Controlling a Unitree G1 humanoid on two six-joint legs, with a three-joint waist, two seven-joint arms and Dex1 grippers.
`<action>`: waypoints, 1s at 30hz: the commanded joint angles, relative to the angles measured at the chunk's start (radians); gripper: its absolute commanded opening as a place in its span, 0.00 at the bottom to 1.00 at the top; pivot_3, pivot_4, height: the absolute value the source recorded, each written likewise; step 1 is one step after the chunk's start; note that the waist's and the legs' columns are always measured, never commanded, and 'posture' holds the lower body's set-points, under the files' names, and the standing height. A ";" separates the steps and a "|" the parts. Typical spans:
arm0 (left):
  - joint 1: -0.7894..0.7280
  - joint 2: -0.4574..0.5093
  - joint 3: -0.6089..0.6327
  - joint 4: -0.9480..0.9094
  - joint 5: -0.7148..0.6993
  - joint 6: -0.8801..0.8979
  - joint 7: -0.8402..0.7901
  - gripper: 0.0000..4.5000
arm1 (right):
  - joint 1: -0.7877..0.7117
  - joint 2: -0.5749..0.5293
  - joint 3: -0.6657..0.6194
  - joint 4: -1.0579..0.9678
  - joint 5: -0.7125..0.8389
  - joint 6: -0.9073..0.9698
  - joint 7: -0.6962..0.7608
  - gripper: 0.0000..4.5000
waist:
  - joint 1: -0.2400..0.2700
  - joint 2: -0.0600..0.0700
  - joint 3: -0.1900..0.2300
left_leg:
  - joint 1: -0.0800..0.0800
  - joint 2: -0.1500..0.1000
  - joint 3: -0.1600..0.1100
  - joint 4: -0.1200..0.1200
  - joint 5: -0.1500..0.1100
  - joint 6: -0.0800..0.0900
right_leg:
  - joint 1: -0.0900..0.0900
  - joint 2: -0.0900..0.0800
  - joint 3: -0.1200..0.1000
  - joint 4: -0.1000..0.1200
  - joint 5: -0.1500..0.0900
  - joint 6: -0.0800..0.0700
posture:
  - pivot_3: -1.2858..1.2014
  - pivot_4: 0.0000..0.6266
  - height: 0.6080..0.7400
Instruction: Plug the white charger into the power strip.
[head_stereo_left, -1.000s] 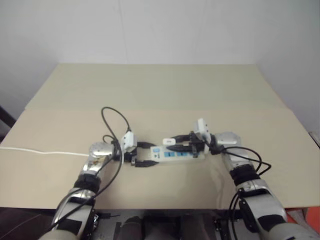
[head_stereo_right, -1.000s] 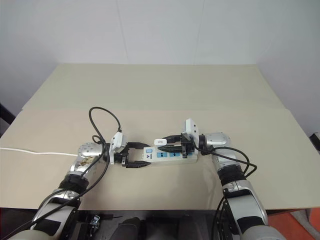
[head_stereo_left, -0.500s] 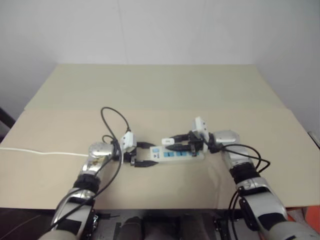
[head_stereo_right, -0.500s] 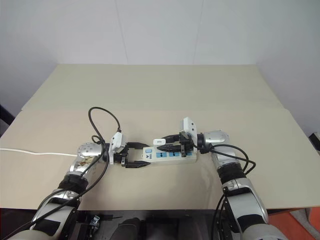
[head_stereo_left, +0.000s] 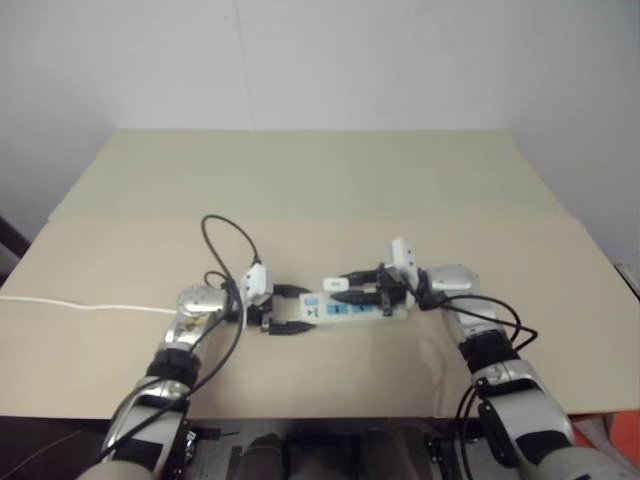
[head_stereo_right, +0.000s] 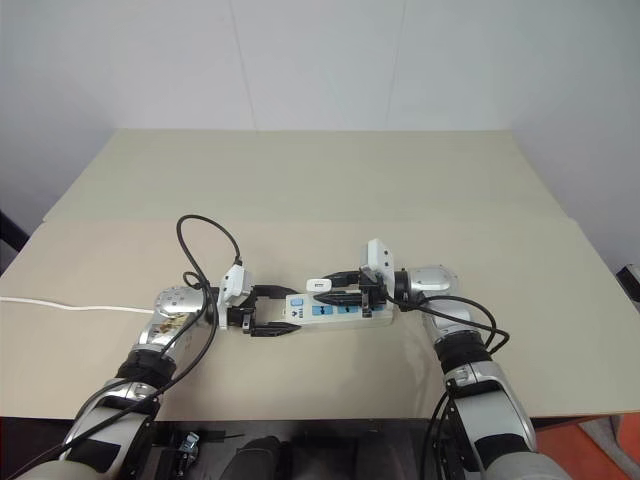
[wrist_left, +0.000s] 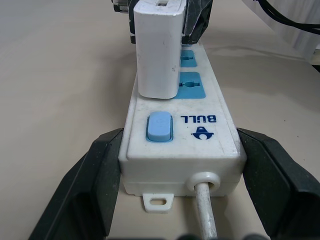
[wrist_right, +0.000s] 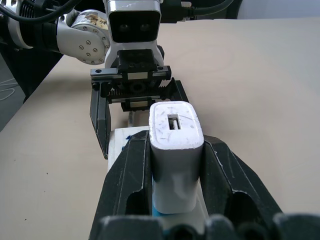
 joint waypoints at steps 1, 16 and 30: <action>0.000 -0.006 -0.006 -0.025 -0.011 -0.012 -0.008 0.72 | 0.053 -0.004 0.068 0.083 -0.085 0.013 -0.005 0.25 | 0.000 0.000 0.000 | 0.000 0.000 0.000 0.000 0.000 0.000 | 0.000 0.000 0.000 0.000 0.000 0.000 | 0.52 0.24 1.00; -0.005 -0.003 -0.005 -0.016 -0.010 -0.011 -0.008 0.72 | 0.022 0.005 0.045 0.100 -0.075 0.032 -0.016 0.55 | 0.001 -0.001 -0.001 | 0.000 0.000 0.000 0.000 0.000 0.000 | 0.000 0.000 0.000 0.000 0.000 0.000 | 0.52 0.24 1.00; -0.024 -0.006 -0.011 -0.016 -0.031 0.016 -0.057 0.92 | 0.046 -0.010 0.004 0.084 -0.062 -0.096 -0.039 0.93 | 0.005 -0.002 -0.002 | 0.000 0.000 0.000 0.000 0.000 0.000 | 0.000 0.000 0.000 0.000 0.000 0.000 | 0.52 0.24 1.00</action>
